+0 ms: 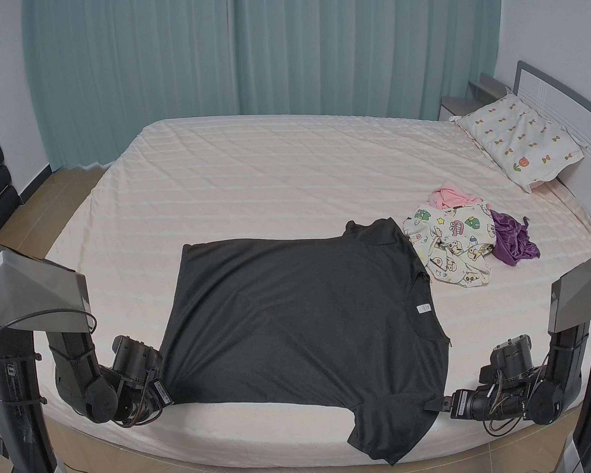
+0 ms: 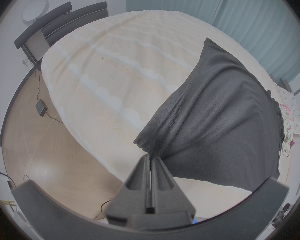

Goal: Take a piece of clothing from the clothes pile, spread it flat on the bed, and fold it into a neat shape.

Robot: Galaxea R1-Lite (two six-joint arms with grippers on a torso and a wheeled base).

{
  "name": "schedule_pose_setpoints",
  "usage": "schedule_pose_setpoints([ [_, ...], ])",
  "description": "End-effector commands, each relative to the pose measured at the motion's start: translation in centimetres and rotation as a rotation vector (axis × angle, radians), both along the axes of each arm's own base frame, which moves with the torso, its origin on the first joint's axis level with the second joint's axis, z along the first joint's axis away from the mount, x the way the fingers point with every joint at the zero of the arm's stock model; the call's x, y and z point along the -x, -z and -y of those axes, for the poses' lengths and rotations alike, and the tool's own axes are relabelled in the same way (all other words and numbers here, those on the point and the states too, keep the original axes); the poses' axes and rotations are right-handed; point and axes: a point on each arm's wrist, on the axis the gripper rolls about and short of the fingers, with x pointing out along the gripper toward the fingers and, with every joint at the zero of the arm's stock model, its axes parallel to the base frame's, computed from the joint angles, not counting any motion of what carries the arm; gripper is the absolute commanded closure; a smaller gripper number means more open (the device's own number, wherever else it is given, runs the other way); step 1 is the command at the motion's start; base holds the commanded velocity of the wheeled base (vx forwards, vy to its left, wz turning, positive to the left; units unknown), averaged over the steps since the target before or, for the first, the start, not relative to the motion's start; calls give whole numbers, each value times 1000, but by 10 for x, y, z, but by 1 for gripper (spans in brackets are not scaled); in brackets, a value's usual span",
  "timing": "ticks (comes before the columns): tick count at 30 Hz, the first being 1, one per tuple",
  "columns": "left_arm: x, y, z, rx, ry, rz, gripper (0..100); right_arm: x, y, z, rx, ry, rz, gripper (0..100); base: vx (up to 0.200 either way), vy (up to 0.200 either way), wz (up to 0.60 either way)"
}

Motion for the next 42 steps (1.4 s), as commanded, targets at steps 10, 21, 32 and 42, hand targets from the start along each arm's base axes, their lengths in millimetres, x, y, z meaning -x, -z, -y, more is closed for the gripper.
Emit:
schedule_pose_setpoints([
  [10,4,2,0,38,17,-22,100,-37,7,-10,-64,-10,77,0,0,0,0],
  [21,4,1,0,46,21,-21,100,-57,15,-17,-59,-10,78,0,0,0,0],
  [32,4,1,0,46,20,-21,100,-60,16,-18,-42,-2,86,100,0,0,0],
  [42,6,1,0,47,23,-23,100,-56,11,-2,-17,46,44,100,0,0,0],
])
